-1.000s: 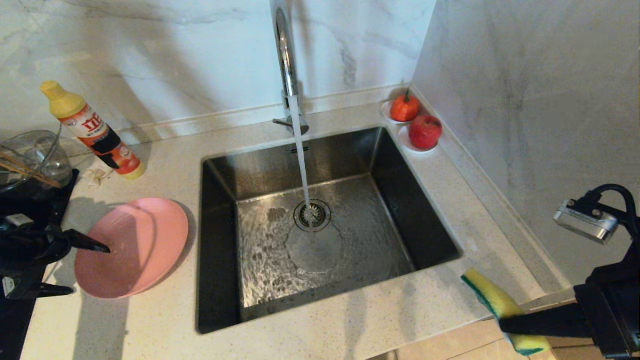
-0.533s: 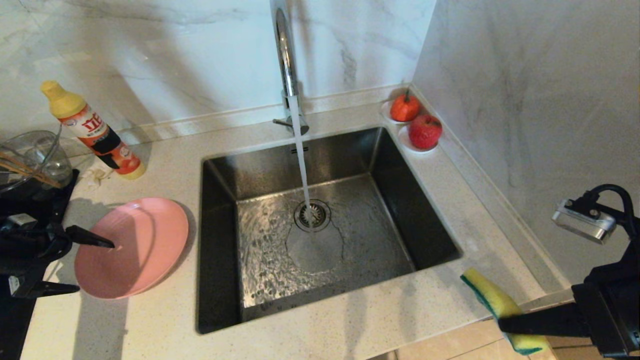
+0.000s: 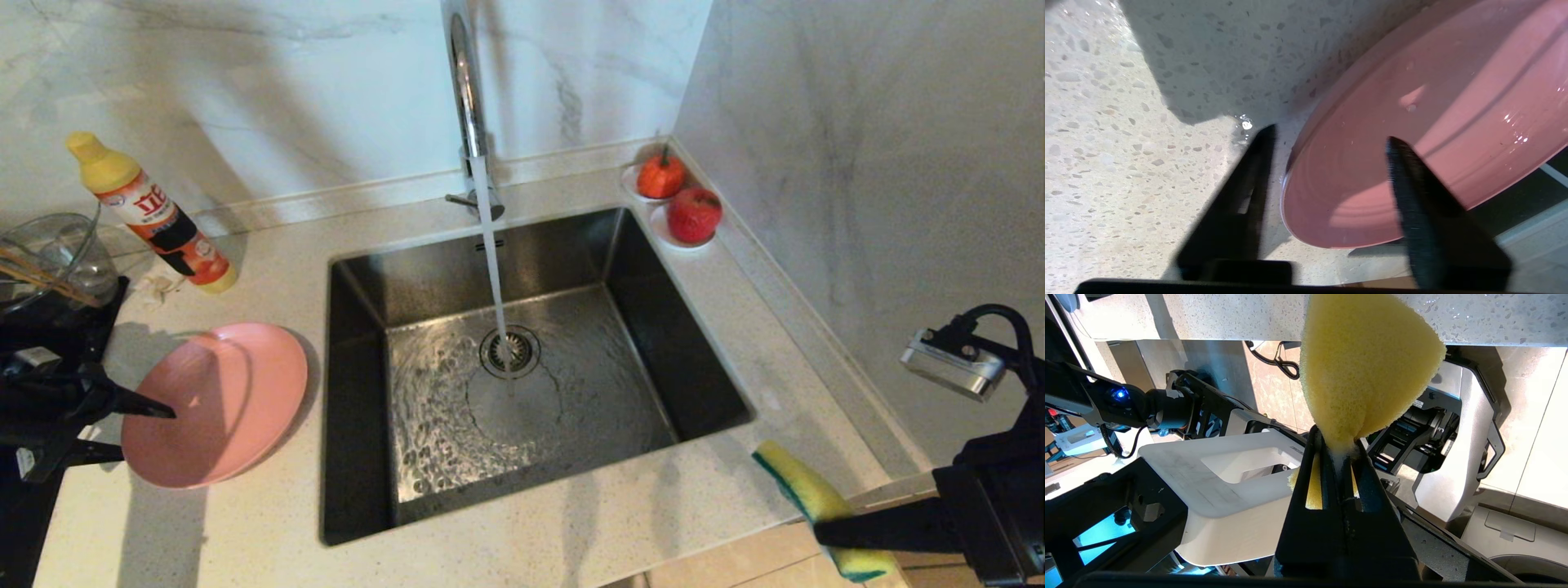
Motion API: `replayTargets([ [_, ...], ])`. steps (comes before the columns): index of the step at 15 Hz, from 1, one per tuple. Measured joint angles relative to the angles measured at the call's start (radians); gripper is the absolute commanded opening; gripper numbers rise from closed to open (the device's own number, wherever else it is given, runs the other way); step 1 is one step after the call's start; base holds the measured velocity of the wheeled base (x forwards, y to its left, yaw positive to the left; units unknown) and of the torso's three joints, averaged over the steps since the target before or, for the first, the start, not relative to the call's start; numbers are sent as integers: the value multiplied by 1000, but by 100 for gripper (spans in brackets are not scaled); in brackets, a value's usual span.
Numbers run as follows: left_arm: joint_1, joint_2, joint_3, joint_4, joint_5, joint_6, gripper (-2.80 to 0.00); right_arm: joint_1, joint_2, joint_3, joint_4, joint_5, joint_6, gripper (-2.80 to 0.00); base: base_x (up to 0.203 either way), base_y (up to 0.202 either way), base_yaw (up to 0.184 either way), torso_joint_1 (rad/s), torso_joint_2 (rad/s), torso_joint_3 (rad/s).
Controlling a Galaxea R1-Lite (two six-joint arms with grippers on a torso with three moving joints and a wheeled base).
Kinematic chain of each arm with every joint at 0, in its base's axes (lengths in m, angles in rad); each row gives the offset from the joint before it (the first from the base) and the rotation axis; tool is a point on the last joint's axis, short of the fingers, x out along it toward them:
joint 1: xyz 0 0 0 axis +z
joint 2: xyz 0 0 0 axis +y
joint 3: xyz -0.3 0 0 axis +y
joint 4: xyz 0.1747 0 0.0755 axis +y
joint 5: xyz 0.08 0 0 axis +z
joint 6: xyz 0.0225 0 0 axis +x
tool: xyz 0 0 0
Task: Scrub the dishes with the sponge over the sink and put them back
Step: Wash the plate
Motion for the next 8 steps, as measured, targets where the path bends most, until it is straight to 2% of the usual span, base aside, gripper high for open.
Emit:
replayTargets([
  [8, 0, -12, -5, 4, -1, -3, -280, 0, -4, -4, 0, 0, 1, -280, 0, 0, 0, 0, 0, 0],
])
